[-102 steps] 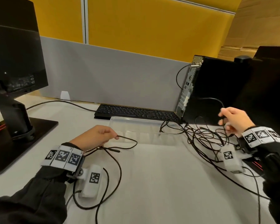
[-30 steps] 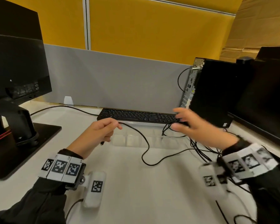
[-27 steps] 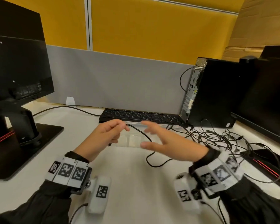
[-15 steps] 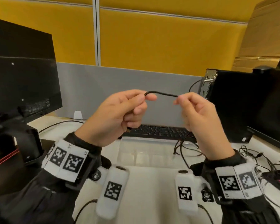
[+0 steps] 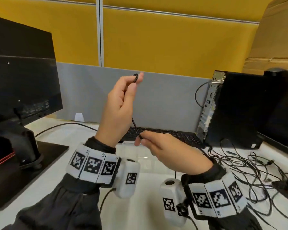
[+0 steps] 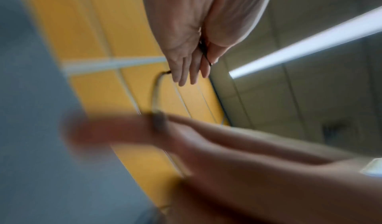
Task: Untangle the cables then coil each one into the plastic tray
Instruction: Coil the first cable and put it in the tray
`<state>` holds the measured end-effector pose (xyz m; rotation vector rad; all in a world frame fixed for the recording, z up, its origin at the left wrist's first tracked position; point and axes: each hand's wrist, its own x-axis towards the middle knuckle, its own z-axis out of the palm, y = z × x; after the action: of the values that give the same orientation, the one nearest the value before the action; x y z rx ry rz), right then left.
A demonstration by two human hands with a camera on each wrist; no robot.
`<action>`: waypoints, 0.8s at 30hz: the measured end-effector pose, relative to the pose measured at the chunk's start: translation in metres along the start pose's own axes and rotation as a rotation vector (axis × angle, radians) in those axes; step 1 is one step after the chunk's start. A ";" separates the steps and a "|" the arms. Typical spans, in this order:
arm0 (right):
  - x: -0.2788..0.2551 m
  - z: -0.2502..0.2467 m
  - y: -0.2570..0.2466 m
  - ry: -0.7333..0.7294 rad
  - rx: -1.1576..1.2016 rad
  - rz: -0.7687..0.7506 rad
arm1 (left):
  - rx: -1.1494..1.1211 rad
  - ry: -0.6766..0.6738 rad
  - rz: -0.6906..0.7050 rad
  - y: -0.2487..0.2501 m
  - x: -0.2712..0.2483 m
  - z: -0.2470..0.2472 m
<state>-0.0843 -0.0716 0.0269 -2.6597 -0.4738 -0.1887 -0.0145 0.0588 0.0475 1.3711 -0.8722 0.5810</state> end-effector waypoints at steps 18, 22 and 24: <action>-0.011 -0.022 0.013 0.194 0.035 0.031 | -0.593 -0.153 -0.124 0.037 -0.006 0.011; -0.014 -0.009 -0.016 0.028 -0.012 -0.101 | 0.212 -0.038 0.031 0.009 -0.002 0.000; -0.020 -0.021 -0.012 0.256 -0.117 -0.091 | 0.528 -0.181 -0.028 0.002 -0.003 -0.004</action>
<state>-0.1089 -0.0766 0.0465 -2.6766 -0.5127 -0.5935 -0.0172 0.0635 0.0463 1.9350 -0.8759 0.7035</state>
